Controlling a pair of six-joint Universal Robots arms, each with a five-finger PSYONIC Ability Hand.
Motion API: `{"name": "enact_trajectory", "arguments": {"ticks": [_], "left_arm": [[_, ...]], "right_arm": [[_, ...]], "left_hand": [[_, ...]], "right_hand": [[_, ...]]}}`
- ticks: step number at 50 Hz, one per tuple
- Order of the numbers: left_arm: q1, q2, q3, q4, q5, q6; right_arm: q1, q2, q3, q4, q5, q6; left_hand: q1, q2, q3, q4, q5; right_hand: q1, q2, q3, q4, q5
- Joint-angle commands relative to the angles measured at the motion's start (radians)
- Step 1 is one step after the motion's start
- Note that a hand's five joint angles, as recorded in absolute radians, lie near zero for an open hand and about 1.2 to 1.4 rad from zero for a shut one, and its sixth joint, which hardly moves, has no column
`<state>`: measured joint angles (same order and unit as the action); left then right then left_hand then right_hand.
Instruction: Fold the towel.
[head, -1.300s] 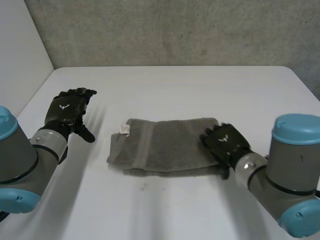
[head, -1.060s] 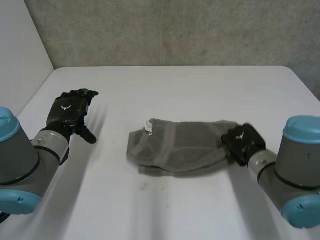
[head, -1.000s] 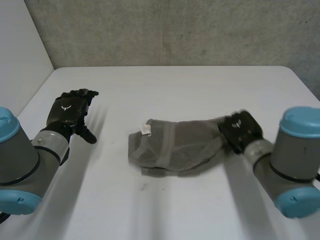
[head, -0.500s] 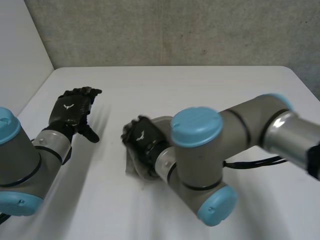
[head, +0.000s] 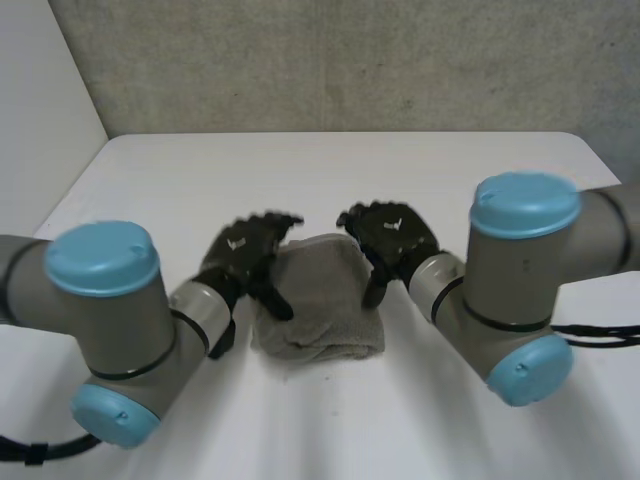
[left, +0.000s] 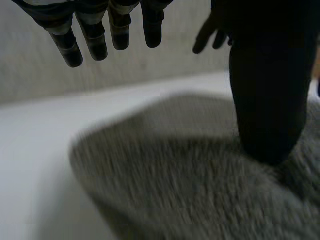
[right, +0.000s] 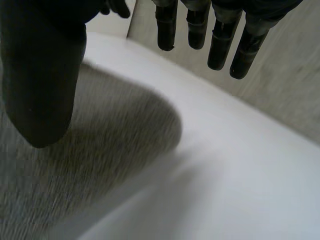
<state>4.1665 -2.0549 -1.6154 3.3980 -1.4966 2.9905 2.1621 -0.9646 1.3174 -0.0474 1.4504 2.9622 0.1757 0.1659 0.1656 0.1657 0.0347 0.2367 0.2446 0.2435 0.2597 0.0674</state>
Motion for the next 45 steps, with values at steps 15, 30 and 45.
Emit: {"name": "enact_trajectory", "arguments": {"ticks": [15, 30, 45], "left_arm": [[-0.008, 0.156, 0.144, -0.169, -0.042, 0.008], [0.106, 0.420, 0.420, -0.547, -0.148, 0.011], [0.106, 0.460, 0.447, -0.644, -0.149, 0.013]], "right_arm": [[-0.011, -0.185, -0.070, 0.043, 0.013, 0.003], [-0.217, -0.465, -0.156, 0.222, 0.180, 0.051], [-0.214, -0.465, -0.191, 0.290, 0.176, 0.055]], "left_hand": [[-0.001, 0.009, 0.009, 0.009, -0.035], [0.008, 0.018, 0.019, 0.018, -0.025], [0.003, 0.012, 0.013, 0.013, -0.031]], "right_hand": [[-0.062, -0.070, -0.069, -0.085, -0.067], [-0.062, -0.070, -0.069, -0.085, -0.067], [-0.062, -0.070, -0.069, -0.085, -0.067]]}}
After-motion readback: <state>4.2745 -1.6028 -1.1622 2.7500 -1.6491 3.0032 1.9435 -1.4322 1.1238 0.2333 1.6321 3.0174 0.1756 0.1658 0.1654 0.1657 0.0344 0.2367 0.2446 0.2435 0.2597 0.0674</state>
